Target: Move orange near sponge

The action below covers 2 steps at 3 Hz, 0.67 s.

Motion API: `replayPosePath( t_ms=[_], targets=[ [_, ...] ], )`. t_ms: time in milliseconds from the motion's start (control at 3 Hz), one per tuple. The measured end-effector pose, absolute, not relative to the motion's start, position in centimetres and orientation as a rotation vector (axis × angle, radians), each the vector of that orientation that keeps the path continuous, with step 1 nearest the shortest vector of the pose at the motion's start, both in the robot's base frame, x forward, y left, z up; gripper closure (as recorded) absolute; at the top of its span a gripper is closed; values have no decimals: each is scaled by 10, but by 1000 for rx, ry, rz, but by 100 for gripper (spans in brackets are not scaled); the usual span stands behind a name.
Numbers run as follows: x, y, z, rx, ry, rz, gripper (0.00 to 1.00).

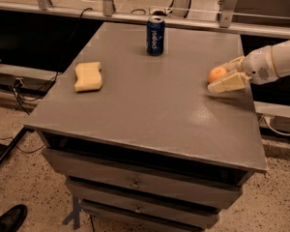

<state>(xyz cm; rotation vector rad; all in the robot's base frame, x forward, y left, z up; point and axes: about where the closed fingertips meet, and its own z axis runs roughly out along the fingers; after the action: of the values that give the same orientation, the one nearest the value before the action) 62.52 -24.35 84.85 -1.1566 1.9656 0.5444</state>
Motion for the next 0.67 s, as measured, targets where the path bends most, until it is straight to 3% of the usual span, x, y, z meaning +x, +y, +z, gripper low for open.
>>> replayPosePath(
  t_ms=[667],
  targets=[
    [631,-228,862,-1142,1914,556,88]
  ],
)
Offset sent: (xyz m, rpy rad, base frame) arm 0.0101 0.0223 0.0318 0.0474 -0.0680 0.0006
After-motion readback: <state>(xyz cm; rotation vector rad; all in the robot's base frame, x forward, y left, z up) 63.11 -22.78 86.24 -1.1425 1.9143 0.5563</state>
